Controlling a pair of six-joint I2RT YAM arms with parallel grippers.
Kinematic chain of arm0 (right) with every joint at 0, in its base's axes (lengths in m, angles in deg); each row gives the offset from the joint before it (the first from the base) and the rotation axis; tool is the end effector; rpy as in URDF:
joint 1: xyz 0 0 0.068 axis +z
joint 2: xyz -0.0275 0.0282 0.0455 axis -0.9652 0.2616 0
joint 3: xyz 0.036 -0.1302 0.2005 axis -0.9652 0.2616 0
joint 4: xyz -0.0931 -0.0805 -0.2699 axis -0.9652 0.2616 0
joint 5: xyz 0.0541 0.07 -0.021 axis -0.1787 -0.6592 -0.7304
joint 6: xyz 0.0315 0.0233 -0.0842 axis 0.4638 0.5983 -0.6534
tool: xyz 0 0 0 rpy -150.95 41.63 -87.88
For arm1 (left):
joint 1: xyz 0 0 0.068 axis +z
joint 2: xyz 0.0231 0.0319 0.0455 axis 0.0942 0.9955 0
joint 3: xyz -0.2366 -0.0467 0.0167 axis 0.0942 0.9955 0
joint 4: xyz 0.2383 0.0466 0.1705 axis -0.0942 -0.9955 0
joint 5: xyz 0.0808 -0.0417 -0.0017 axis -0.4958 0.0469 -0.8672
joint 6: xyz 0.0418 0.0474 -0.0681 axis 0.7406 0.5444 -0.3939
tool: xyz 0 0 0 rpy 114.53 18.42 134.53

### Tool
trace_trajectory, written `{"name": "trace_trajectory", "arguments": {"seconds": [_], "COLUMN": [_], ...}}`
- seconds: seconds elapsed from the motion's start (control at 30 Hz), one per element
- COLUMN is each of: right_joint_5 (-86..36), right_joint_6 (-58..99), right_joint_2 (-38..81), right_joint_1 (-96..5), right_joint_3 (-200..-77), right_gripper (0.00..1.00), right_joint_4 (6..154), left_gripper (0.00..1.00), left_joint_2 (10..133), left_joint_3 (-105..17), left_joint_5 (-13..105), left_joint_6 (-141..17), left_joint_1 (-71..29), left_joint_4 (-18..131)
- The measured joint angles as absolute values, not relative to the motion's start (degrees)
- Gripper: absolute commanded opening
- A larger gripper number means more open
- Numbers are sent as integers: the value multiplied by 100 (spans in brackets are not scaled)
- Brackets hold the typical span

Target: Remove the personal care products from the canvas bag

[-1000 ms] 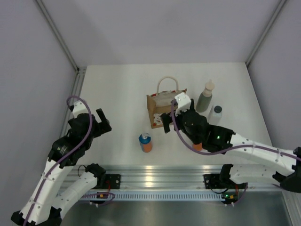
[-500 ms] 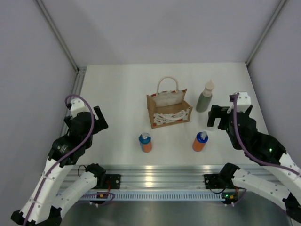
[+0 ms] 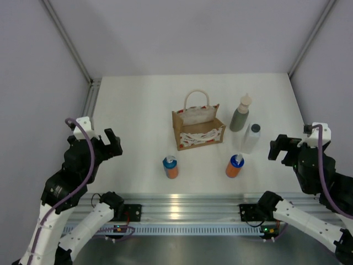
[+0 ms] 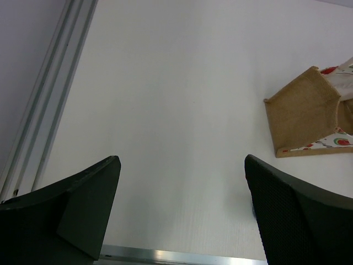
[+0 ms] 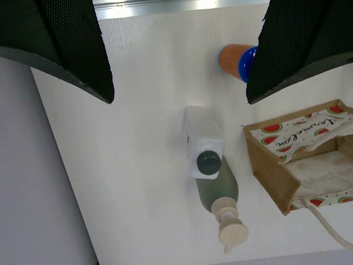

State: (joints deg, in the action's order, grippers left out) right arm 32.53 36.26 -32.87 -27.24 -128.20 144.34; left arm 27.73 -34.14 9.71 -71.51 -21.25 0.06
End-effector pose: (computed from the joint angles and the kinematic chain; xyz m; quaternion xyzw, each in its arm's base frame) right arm 0.1229 0.0404 0.3840 0.0500 0.8011 -0.0141 0.5963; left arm 0.1706 -0.0416 0.3726 -0.0925 0.8166 -0.0301 0.5690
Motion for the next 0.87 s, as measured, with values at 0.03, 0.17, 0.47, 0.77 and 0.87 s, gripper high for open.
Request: {"name": "trace_trajectory", "arguments": {"seconds": [0.03, 0.17, 0.47, 0.77, 0.87], "right_joint_5": [3277, 3329, 3342, 3344, 3344], "right_joint_6": [3626, 3621, 3617, 3660, 3660], "right_joint_2": [-3340, -3479, -3458, -3429, -3425], "right_joint_1": [-2724, -2728, -2728, -2728, -2728], "right_joint_3": [-12885, -13045, -13062, -13062, -13052], "right_gripper": [99, 99, 99, 100, 99], "right_joint_4": [14487, 14587, 14690, 14699, 14694], "left_gripper": [98, 98, 98, 98, 98], "left_joint_2": [2731, 2616, 2642, 2642, 2642], "left_joint_3": [-3401, -3244, -3112, -3110, -3110], "left_joint_5": [991, 1002, 1061, 1152, 1163], "left_joint_6": [-7136, -7142, -7243, -7299, -7304], "left_joint_1": [-2125, -2125, -2125, -2125, -2125], "left_joint_4": [6, 12, 8, 12, 12]}}
